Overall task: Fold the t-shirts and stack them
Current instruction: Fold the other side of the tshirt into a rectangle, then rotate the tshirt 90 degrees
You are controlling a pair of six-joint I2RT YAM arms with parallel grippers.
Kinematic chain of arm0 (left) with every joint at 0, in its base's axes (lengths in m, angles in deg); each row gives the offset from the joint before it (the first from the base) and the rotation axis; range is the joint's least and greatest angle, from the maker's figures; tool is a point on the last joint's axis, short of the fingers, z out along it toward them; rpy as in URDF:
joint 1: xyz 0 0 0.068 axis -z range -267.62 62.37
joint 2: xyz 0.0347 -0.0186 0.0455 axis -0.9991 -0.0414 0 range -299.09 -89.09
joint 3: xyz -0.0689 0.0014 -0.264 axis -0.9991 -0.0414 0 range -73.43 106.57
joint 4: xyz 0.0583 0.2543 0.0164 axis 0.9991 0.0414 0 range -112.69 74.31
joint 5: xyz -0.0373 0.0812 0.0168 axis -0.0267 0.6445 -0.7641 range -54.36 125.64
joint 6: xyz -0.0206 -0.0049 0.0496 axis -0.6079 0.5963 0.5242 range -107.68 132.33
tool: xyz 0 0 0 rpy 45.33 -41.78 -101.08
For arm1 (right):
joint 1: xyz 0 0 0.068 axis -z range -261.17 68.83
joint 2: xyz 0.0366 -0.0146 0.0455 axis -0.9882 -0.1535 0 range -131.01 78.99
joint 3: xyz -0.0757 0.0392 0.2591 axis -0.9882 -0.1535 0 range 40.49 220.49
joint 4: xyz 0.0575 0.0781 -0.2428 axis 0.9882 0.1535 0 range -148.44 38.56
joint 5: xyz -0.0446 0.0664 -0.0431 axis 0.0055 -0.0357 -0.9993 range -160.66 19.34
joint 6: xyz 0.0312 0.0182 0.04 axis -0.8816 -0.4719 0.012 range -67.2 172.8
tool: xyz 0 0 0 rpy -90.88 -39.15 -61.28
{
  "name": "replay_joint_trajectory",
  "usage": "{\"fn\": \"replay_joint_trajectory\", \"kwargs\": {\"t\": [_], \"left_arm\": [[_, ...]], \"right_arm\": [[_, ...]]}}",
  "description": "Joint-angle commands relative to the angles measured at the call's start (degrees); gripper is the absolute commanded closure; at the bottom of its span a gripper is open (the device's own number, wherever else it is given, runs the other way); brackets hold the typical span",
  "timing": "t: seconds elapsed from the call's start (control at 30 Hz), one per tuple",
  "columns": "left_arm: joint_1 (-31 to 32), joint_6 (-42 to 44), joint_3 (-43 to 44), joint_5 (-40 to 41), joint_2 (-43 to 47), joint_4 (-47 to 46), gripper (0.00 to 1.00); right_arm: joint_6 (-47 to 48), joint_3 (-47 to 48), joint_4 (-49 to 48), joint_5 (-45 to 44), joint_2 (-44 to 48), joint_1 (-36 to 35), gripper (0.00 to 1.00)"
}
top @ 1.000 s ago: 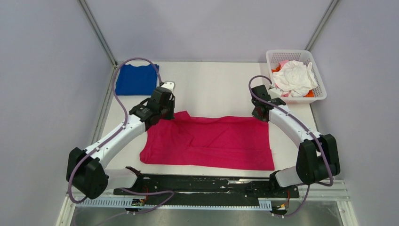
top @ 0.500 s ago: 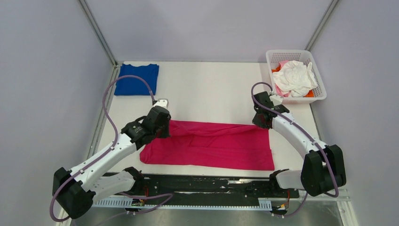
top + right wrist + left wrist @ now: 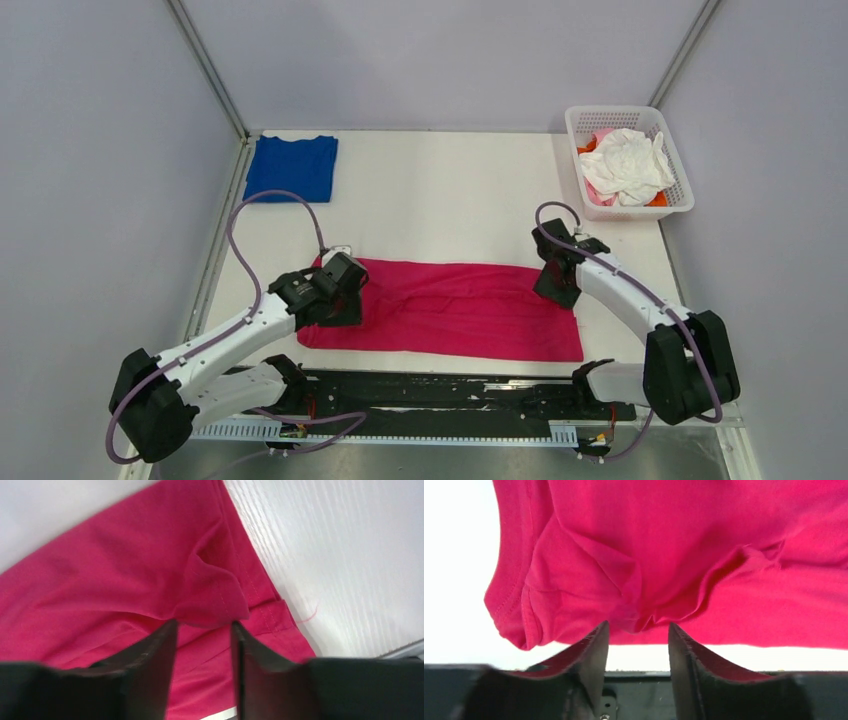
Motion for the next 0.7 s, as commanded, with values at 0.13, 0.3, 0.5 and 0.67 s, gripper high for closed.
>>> {"fn": "replay_joint_trajectory", "kwargs": {"t": [0.13,0.3,0.5,0.67], "left_arm": [[1.85,-3.72,4.23,-4.93,5.27,2.88,0.01],[1.86,1.11,5.15,-7.33,1.64,-10.21,0.00],[1.86,2.72,7.21,-13.01,-11.43,-19.14,0.00],[1.92,3.28,6.53,-22.23,-18.98,-25.75,0.00]], "right_arm": [[-2.78,0.60,5.35,-2.14,12.65,-0.36,0.10],[-1.29,-0.98,-0.90,-5.71,23.20,-0.33,0.00],[3.11,-5.70,-10.82,-2.59,28.19,-0.25,0.00],[3.16,-6.30,-11.57,-2.99,26.33,-0.17,0.00]]}}
